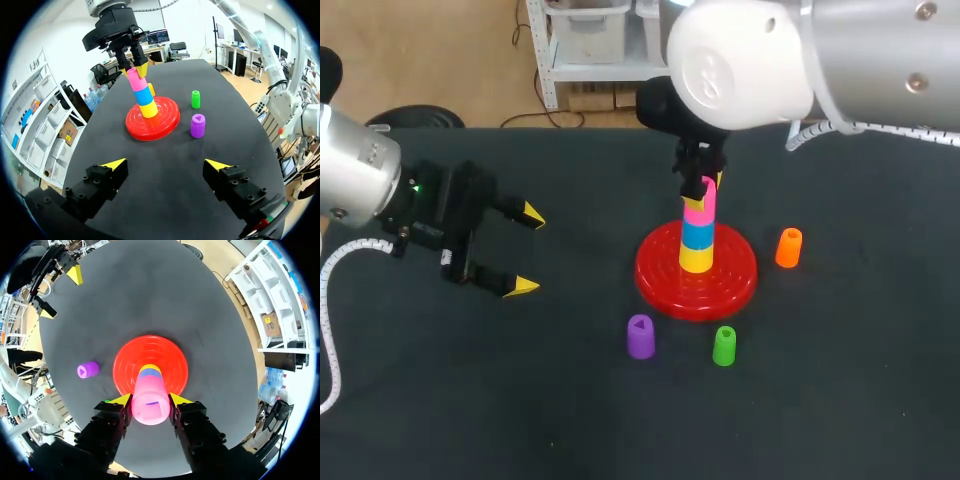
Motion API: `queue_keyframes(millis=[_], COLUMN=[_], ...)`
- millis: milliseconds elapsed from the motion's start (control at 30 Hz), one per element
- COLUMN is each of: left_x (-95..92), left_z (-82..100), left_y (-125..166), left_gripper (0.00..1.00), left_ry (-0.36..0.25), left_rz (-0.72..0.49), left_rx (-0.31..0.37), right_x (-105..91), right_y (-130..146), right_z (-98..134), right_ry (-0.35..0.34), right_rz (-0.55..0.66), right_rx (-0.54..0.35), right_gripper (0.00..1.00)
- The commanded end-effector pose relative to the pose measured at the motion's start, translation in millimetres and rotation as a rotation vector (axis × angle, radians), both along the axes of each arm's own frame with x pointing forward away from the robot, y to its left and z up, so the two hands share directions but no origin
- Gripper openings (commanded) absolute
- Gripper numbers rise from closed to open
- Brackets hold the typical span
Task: Pick up and stack the cylinders on the red base in this order: pink,purple,orange,green
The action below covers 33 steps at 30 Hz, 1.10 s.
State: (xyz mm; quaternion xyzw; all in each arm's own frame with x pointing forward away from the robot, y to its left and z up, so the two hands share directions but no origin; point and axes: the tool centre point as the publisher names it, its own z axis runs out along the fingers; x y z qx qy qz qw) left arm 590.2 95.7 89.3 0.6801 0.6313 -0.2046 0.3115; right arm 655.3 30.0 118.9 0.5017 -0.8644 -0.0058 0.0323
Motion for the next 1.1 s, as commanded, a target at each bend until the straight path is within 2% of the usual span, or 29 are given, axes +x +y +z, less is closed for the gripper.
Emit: queue_keyframes(millis=[33,333,367,400,800,1000,1100], left_x=[0.9,0.9,0.9,0.9,0.9,0.9,0.9], left_z=[-1.0,-1.0,-1.0,-1.0,-1.0,-1.0,-1.0], left_y=[0.6,0.6,0.6,0.6,0.6,0.6,0.6], left_gripper=[1.00,1.00,1.00,1.00,1.00,1.00,1.00], left_ry=[-0.001,-0.001,-0.001,-0.001,-0.001,-0.001,-0.001], left_rz=[-0.002,-0.002,-0.002,-0.002,-0.002,-0.002,-0.002], left_rx=[-0.002,-0.002,-0.002,-0.002,-0.002,-0.002,-0.002], right_x=[2.7,2.4,2.4,2.2,0.3,-7.3,-19.2], right_y=[-0.3,-2.3,-2.6,-2.9,-9.6,-12.1,-6.0], right_z=[-10.0,-7.6,-6.7,-5.5,12.6,39.2,52.2], right_ry=[0.005,-0.005,-0.011,-0.018,-0.100,-0.179,-0.213], right_rz=[-0.001,-0.019,-0.024,-0.029,-0.063,-0.069,-0.047], right_rx=[-0.002,0.006,0.008,0.011,0.020,0.046,0.063], right_gripper=[0.00,0.00,0.82,1.00,1.00,1.00,1.00])
